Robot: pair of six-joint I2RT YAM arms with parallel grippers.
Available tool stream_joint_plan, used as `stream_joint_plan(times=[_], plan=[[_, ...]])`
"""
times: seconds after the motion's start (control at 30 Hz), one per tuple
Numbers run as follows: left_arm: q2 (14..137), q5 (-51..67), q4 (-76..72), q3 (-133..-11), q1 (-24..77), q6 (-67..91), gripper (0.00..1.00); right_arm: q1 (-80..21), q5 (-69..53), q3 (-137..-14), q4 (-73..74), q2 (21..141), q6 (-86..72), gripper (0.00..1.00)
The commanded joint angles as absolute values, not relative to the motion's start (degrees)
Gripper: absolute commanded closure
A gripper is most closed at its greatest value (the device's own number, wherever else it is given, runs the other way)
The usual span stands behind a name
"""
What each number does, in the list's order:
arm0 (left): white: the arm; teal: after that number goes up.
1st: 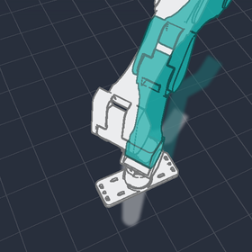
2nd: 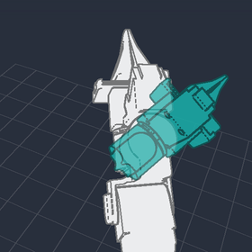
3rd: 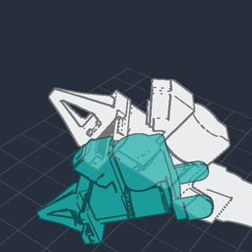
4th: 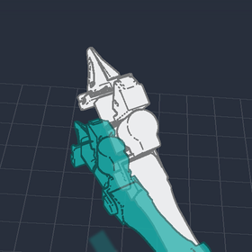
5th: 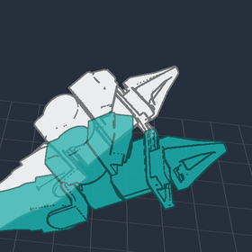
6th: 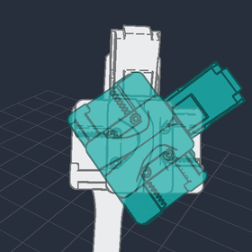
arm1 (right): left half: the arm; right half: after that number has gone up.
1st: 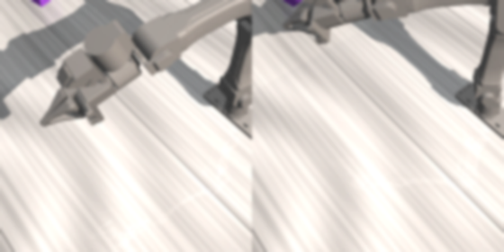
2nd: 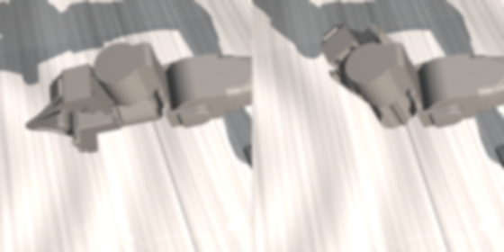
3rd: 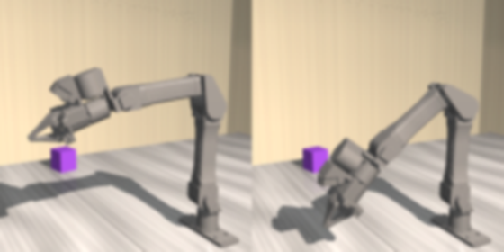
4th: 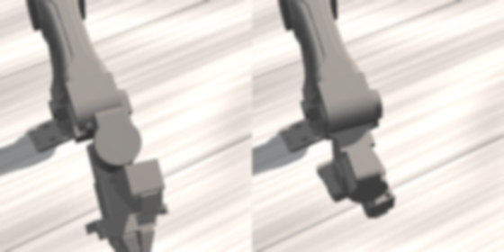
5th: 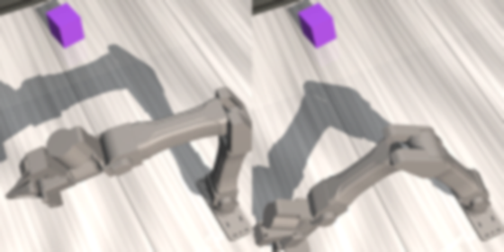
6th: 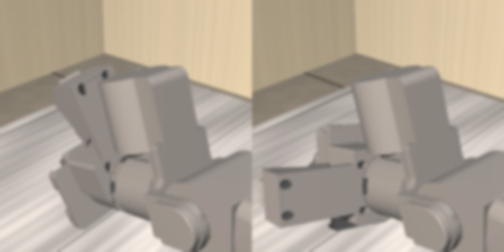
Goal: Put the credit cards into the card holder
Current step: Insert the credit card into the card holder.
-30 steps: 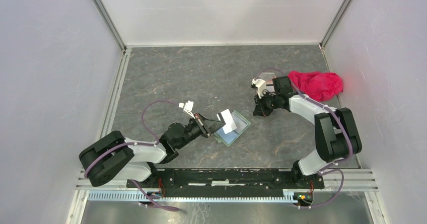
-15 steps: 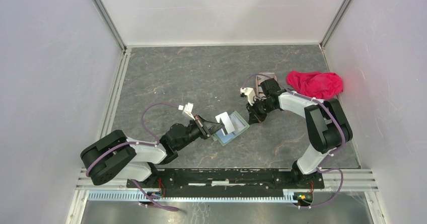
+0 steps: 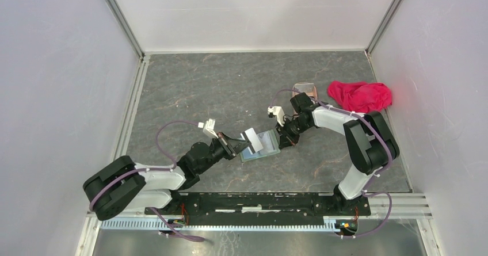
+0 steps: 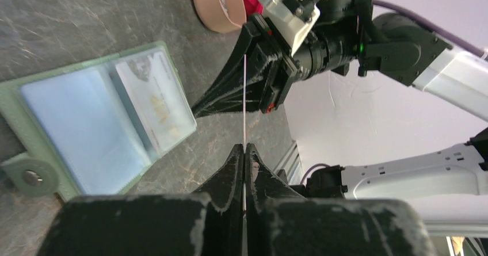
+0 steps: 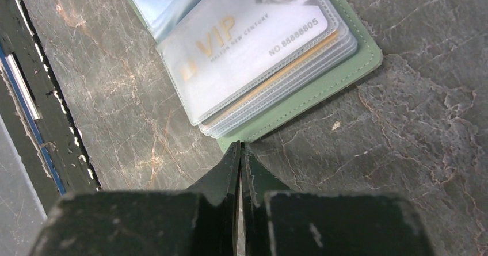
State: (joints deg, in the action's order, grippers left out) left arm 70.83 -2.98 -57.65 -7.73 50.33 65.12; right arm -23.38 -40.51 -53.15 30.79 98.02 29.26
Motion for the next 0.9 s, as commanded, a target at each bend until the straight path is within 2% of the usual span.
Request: stream_joint_plan(times=[0.0, 0.17, 0.5, 0.87], plan=[[66.31, -2.92, -52.83, -6.74, 47.18, 64.1, 0.98, -23.26, -40.09, -54.6, 29.13, 95.83, 29.32, 0.93], [64.52, 3.1, -48.92, -8.13, 42.53, 61.28, 0.98, -21.47, -38.65, -54.32, 27.9, 93.63, 29.29, 0.9], [75.57, 16.54, -53.54, -13.36, 38.86, 57.25, 0.98, -16.33, -51.46, -52.02, 26.03, 86.88, 32.57, 0.83], [95.31, 23.63, -80.44, -12.45, 35.31, 66.75, 0.98, -16.45, -58.39, -54.02, 23.05, 89.99, 27.97, 0.82]])
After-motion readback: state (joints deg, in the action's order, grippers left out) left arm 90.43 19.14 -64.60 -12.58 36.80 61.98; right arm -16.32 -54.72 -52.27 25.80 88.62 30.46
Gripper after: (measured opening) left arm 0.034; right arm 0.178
